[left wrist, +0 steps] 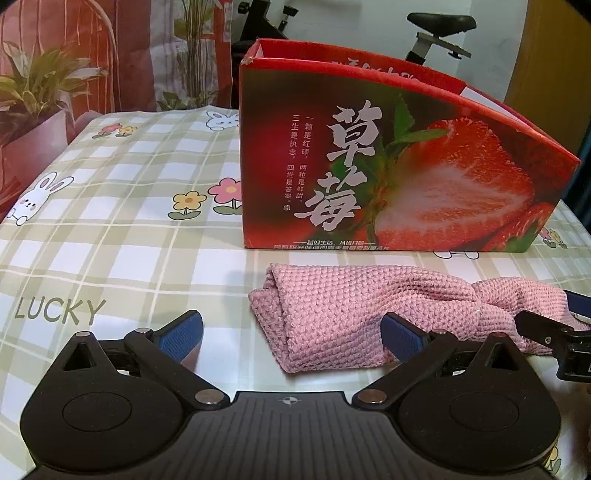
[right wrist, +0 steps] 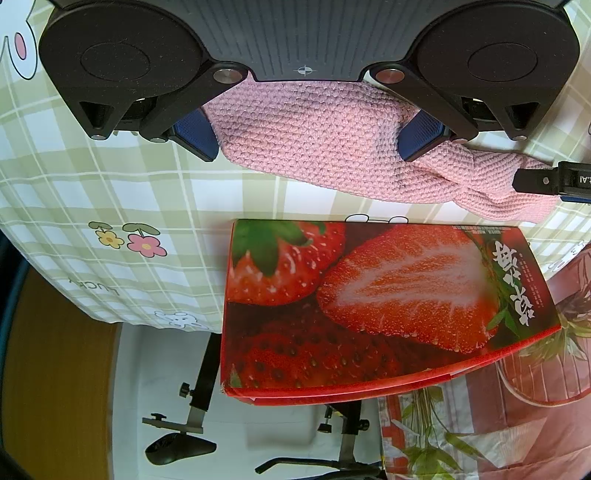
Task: Organize soft objects
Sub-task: 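Move both tools back down to the pink knitted towel, then close the left gripper on the pink towel while the right gripper grips it too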
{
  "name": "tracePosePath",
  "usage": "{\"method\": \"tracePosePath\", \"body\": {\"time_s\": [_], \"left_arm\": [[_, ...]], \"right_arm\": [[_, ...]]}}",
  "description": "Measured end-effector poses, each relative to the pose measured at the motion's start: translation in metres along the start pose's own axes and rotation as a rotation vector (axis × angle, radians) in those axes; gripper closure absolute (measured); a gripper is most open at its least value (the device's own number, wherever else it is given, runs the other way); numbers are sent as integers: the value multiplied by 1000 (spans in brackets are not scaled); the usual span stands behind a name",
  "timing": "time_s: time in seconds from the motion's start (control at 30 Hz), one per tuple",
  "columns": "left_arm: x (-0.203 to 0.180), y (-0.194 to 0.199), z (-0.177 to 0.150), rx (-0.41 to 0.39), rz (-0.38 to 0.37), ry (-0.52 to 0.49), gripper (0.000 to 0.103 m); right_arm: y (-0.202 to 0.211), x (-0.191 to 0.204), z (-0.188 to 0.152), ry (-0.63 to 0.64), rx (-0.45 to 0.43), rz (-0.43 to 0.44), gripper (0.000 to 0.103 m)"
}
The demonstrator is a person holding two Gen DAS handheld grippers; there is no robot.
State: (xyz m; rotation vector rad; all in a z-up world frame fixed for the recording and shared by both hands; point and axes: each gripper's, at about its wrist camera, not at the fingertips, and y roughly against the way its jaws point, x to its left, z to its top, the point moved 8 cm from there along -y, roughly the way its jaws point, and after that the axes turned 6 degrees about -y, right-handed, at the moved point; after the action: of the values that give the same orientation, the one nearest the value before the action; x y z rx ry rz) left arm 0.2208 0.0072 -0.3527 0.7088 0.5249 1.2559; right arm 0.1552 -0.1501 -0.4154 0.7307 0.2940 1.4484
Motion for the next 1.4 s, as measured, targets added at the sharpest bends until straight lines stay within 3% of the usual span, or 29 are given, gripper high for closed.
{"method": "tracePosePath", "body": {"time_s": [0.53,0.67,0.83,0.9,1.0,1.03,1.13,1.2,1.4], "left_arm": [[1,-3,2,-3,-10,-21,0],[1,-2,0,-9,-11,-21,0],[1,1,-1,-10,-23,-12,2],[0,4,-1,-17,-29,-21,10],[-7,11,1,-38,-79,-41,43],[-11,11,1,-36,-115,-42,58],[-17,13,2,-40,-162,-35,79],[-18,17,2,-53,-167,-37,81],[-12,55,24,-173,-185,-10,82]], "right_arm": [[24,4,-2,-23,12,53,1],[33,3,1,-67,-2,61,10],[28,3,-2,-93,47,64,24],[24,3,-4,-114,58,78,38],[24,6,-2,-109,56,101,60],[24,8,-2,-109,58,114,63],[27,14,1,-88,49,134,82],[31,17,5,-76,37,152,91],[62,26,42,-58,-90,231,92]]}}
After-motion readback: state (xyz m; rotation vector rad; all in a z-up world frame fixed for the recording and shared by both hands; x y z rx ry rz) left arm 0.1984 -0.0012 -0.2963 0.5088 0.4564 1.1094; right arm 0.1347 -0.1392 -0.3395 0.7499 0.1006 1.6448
